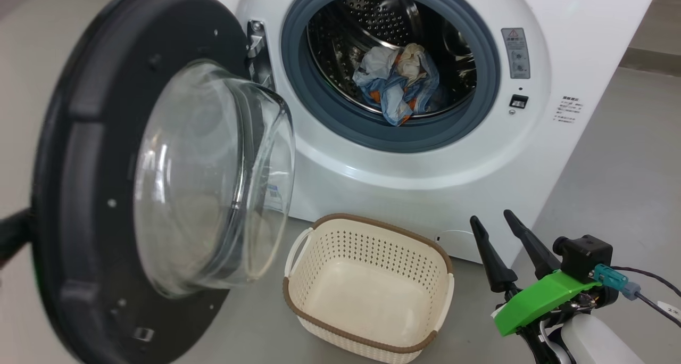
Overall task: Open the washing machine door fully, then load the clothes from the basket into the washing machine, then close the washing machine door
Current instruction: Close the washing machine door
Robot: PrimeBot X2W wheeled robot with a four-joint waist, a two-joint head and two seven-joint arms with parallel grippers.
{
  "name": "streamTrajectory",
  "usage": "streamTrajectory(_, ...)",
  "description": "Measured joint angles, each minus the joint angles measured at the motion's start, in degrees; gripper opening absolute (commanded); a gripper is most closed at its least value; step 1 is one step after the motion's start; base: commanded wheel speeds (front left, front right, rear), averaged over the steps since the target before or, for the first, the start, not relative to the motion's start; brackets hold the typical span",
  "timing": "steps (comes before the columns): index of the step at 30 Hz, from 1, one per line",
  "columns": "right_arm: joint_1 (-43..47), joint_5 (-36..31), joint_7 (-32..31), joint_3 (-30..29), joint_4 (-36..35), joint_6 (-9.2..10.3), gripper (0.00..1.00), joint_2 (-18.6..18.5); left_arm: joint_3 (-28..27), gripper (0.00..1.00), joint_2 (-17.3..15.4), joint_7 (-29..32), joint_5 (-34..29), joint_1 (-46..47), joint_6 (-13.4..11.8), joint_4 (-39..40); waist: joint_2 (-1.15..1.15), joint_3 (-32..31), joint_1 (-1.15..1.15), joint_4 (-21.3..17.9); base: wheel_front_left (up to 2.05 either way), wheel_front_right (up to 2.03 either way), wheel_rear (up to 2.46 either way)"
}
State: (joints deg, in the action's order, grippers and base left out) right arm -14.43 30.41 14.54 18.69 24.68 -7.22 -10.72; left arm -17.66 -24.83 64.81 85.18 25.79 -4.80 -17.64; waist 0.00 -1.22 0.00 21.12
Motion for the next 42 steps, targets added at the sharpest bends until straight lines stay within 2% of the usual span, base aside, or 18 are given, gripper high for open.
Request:
streamTrajectory(6,0.5,0.0,0.0,-0.8,-0.5,0.00,1.00,0.5,1.5,0.00,2.6,2.0,0.9,-5.1,-4.9,11.5,0.00,-0.3,0.00,-1.7,0.00,0.00,0.00)
streamTrajectory(10,1.3,0.0,0.0,-1.6,-0.6,-0.01,1.00,1.3,2.2,0.00,4.5,2.6,1.9,-7.2,-7.0,17.8,0.00,-0.3,0.00,-3.5,0.00,0.00,0.00)
streamTrajectory(14,1.3,0.0,0.0,-2.1,-0.9,-0.01,1.00,1.5,2.4,0.00,5.9,2.6,1.9,-8.9,-7.9,21.2,0.00,-0.3,0.00,-5.8,0.00,0.00,0.00)
streamTrajectory(34,1.3,-0.2,0.0,-2.5,-1.0,-0.01,1.00,0.4,1.9,0.00,10.3,-0.4,3.1,-9.6,-4.5,23.0,0.00,0.8,0.00,-21.5,0.00,0.00,0.00)
streamTrajectory(42,1.3,-0.2,0.0,-2.3,-0.9,0.00,1.00,0.1,1.8,0.00,11.6,-2.5,2.9,-9.0,-3.2,23.0,0.00,1.2,0.00,-26.3,0.00,0.00,0.00)
